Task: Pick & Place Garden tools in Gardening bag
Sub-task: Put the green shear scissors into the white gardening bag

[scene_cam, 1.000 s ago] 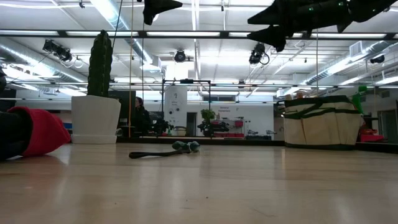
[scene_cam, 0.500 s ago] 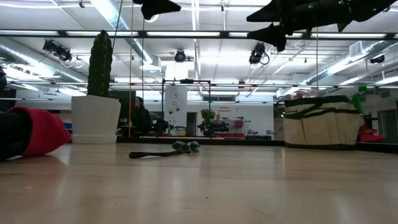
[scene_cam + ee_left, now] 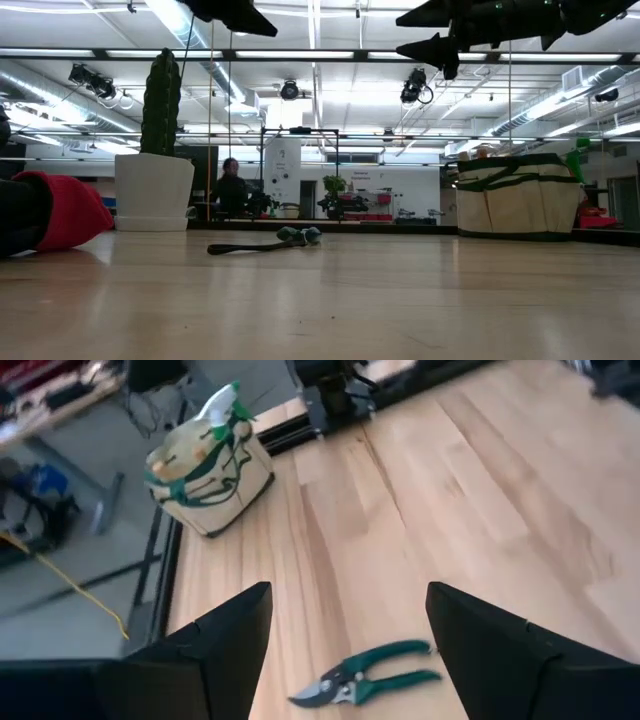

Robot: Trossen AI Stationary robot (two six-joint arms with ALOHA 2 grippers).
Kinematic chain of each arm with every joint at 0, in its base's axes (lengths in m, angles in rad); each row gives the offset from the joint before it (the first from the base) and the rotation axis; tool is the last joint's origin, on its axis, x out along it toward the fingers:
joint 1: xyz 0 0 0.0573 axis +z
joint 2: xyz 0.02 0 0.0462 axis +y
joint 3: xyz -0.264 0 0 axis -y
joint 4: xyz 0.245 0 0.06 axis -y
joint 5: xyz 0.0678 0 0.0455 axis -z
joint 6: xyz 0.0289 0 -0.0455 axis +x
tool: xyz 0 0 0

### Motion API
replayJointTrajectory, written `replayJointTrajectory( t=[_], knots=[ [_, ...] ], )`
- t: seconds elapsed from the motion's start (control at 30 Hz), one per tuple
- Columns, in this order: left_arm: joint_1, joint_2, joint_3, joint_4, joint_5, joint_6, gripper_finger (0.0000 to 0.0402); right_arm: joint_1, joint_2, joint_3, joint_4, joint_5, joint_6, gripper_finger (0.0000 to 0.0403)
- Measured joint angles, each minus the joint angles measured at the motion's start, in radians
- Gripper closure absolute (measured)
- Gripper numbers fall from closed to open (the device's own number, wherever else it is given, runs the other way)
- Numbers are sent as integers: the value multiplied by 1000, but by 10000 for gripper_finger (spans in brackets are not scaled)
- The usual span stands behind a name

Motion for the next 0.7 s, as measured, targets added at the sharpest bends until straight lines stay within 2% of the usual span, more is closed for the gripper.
replayJointTrajectory(
  t=[0.2, 0.37, 0.7],
  knots=[
    [-9, 31, 0, -3, 2, 89, 131, 0, 0, 0, 4, 0, 21, 127],
    [-13, 104, 0, -16, 2, 123, 131, 0, 0, 0, 11, 0, 29, 127],
    [-15, 256, 0, -31, 19, 291, 131, 0, 0, 0, 17, 0, 29, 127]
  ],
)
